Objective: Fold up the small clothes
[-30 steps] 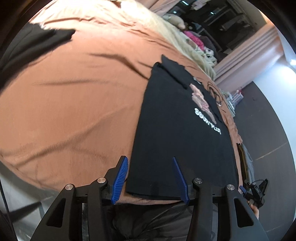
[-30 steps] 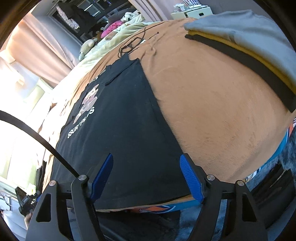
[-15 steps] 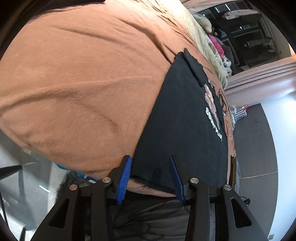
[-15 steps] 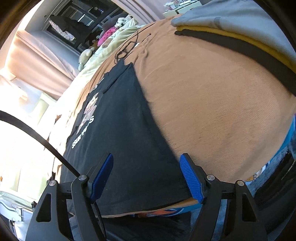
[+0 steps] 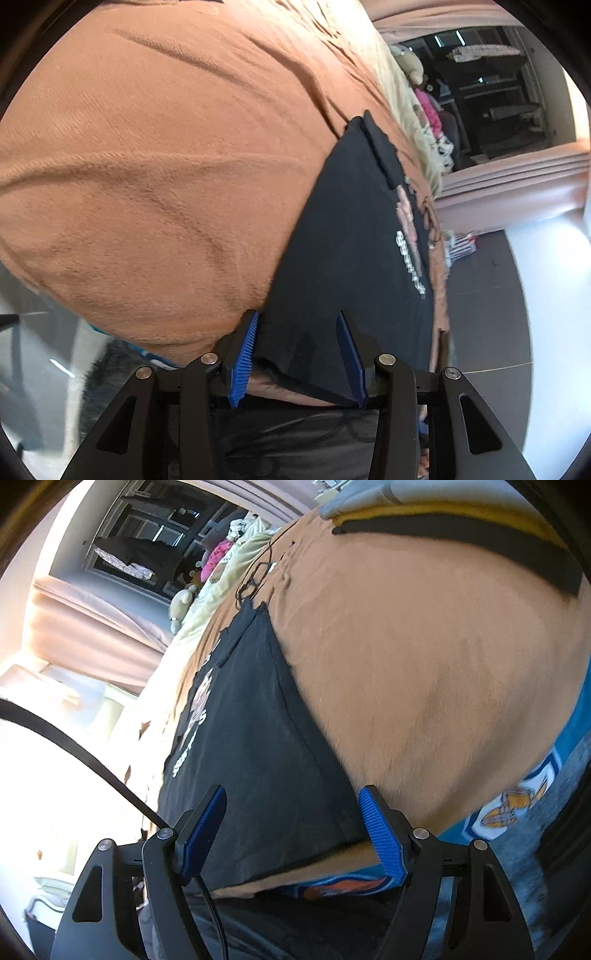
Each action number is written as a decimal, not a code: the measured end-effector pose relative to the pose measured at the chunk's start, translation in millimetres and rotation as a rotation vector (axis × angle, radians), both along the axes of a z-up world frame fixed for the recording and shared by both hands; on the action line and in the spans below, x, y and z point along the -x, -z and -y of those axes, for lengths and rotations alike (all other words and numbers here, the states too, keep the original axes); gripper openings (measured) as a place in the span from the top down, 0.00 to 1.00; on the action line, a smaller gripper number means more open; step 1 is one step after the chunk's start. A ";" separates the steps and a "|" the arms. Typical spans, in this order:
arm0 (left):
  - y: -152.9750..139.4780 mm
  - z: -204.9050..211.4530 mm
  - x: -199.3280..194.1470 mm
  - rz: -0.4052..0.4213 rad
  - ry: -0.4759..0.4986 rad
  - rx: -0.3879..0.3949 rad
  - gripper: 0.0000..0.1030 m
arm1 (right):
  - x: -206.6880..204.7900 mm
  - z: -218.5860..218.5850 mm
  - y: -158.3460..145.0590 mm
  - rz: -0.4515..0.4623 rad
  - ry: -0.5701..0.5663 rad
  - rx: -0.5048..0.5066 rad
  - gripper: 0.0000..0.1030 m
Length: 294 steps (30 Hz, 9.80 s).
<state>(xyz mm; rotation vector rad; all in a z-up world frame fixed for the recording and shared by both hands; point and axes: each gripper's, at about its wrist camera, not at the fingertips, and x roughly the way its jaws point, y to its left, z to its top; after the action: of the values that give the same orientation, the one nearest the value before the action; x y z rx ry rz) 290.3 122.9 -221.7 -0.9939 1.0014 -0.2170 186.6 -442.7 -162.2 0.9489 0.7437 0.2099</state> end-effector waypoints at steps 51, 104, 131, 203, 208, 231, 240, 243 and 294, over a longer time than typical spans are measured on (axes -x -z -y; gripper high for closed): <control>-78.5 -9.2 -11.5 0.193 -0.050 -0.010 0.97 | 17.0 -63.0 -71.2 0.183 0.126 -0.004 1.00; -171.3 -80.2 180.6 0.445 -0.085 0.094 0.97 | 2.6 -6.9 -50.9 0.393 0.024 -0.034 1.00; -219.5 -44.6 -1.1 0.360 -0.060 -0.035 0.96 | -165.0 5.8 -51.6 0.324 0.036 -0.065 1.00; -123.5 32.1 -177.3 0.072 0.297 -0.552 0.36 | -158.3 -101.1 -184.0 -0.045 -0.135 0.659 0.33; -122.2 40.4 -161.0 0.076 0.357 -0.618 0.30 | -151.1 -112.3 -185.9 -0.059 -0.189 0.730 0.21; -29.9 126.3 -209.1 -0.058 0.654 -1.056 0.18 | -245.7 -173.1 -103.4 -0.206 -0.393 0.953 0.12; -16.2 139.3 -240.9 -0.065 0.664 -1.160 0.06 | -291.8 -194.9 -82.7 -0.236 -0.411 1.041 0.12; -14.2 140.3 -251.7 -0.064 0.661 -1.169 0.02 | -306.1 -199.8 -80.2 -0.237 -0.409 1.058 0.12; -55.9 66.6 -343.6 -0.052 0.439 -0.931 0.27 | -378.4 -136.7 -86.8 -0.252 -0.404 0.874 0.12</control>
<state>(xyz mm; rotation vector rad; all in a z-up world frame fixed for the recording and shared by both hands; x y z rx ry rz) 633.9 56.4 -165.7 0.0717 1.1854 -0.0634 565.0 -306.0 -75.4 -0.0156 1.1252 0.0952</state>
